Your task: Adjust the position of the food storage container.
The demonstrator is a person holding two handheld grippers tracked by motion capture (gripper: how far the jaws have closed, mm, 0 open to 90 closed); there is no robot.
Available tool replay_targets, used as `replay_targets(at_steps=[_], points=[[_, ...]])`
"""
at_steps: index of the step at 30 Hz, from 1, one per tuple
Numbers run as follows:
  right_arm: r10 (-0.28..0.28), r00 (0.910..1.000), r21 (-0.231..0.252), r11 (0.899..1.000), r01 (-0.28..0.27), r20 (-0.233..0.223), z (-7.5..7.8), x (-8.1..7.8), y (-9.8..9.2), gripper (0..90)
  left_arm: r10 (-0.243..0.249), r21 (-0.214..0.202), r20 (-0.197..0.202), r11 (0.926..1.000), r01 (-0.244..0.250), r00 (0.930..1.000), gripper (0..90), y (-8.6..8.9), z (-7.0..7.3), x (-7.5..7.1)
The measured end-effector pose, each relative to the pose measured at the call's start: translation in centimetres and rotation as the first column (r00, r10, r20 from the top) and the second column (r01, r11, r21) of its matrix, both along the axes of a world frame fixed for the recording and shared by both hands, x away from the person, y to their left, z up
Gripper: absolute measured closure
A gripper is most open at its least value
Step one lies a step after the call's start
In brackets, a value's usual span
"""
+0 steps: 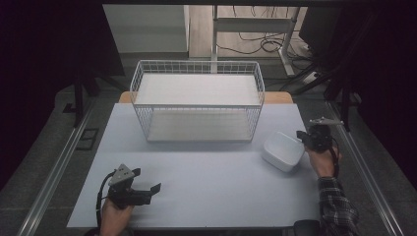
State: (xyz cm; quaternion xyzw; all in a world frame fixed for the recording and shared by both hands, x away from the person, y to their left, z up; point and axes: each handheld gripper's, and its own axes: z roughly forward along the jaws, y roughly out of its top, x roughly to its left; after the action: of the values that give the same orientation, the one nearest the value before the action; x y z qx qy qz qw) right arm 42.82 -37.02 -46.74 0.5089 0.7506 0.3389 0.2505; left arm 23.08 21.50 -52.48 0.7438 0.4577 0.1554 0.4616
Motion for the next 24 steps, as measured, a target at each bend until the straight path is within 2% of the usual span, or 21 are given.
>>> replay_targets(at_steps=[2,5,9,11,12,18,24], points=[[0.005,0.9998,0.003,1.000,-0.004,-0.020,-0.3,0.5,0.1,89.0,0.000,0.000,-0.002,1.0000,0.000,1.0000,1.8,0.0,0.0,0.0],[0.047,0.9984,-0.004,0.999,-0.047,-0.030,-0.6,0.7,0.8,89.1,-0.001,-0.002,-0.004,1.0000,0.001,1.0000,1.8,0.0,0.0,0.0],[0.092,0.9947,0.003,0.996,-0.092,-0.045,-0.6,0.4,1.8,89.1,-0.005,-0.002,-0.008,1.0000,0.005,1.0000,1.8,0.0,0.0,0.0],[0.133,0.9900,0.002,0.991,-0.133,-0.047,-0.7,-0.2,3.0,89.1,-0.005,-0.004,-0.007,1.0000,0.005,1.0000,1.9,0.0,0.0,0.0],[0.133,0.9900,0.002,0.991,-0.133,-0.047,-0.7,-0.2,3.0,89.1,-0.006,-0.004,-0.007,1.0000,0.005,1.0000,1.9,0.0,0.0,0.0],[0.222,0.9730,0.027,0.975,-0.221,-0.062,-0.9,-1.5,5.8,89.1,-0.009,-0.004,-0.009,1.0000,0.009,0.9999,1.9,-0.1,0.0,0.0],[0.280,0.9571,0.067,0.959,-0.275,-0.076,-1.1,-2.6,7.6,89.1,-0.017,0.001,-0.010,0.9999,0.017,0.9998,2.0,-0.1,0.0,0.0]])
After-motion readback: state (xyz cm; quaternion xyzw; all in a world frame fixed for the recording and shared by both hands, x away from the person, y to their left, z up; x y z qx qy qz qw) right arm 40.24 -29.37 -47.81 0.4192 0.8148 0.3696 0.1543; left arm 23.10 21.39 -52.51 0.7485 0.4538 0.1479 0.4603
